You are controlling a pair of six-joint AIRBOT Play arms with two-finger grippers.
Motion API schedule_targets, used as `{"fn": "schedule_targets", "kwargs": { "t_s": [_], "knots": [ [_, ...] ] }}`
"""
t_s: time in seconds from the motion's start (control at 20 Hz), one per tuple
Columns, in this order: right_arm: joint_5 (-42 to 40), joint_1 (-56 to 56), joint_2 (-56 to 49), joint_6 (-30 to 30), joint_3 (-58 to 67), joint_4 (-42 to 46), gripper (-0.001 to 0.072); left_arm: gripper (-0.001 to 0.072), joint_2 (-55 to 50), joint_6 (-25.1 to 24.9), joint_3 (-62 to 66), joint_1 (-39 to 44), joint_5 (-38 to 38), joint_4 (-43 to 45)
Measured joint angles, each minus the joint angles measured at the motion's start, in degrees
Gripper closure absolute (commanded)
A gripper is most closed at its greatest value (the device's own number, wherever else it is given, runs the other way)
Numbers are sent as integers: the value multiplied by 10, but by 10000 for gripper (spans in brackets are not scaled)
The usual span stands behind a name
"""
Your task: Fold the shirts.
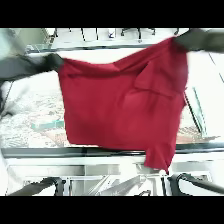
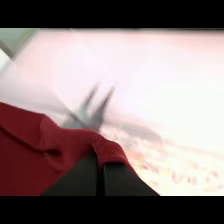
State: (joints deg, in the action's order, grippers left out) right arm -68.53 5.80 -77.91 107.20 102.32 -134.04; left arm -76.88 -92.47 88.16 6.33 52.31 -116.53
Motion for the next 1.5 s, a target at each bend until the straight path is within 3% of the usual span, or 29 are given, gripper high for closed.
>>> {"fn": "schedule_targets", "kwargs": {
  "t_s": [0.35, 0.4, 0.45, 0.5, 0.55, 0.75, 0.8, 1.0, 1.15, 1.3, 1.5],
  "knots": [
    [62, -47, -205, -12, -22, 31, 691, 692, -294, 8, 80, -5, 15, -2],
    [68, -49, -219, -13, -23, 34, 633, 690, -316, 8, 101, -5, 21, -2],
    [70, -51, -230, -14, -24, 36, 436, 583, -334, 8, 122, -5, 31, -2],
    [73, -52, -237, -14, -24, 36, 333, 247, -349, 8, 144, -5, 46, -2],
    [72, -51, -241, -15, -23, 36, 345, 3, -358, 9, 165, -6, 62, -3],
    [22, -15, -230, -15, -21, 38, 346, 9, -371, 12, 260, -25, 191, -7],
    [3, 3, -222, -15, -20, 38, 346, 58, -365, 15, 271, -35, 226, -6],
    [-85, 114, -185, -10, -44, 40, 346, 55, -285, 18, 178, -85, 335, -2],
    [-130, 209, -167, 15, -113, 41, 346, 54, -183, 12, -27, -108, 322, -4],
    [-145, 278, -161, 42, -181, 41, 346, 55, -103, -7, -228, -116, 248, -40],
    [-145, 315, -158, 75, -224, 40, 346, 54, -60, -37, -379, -108, 159, -104]
  ]
}}
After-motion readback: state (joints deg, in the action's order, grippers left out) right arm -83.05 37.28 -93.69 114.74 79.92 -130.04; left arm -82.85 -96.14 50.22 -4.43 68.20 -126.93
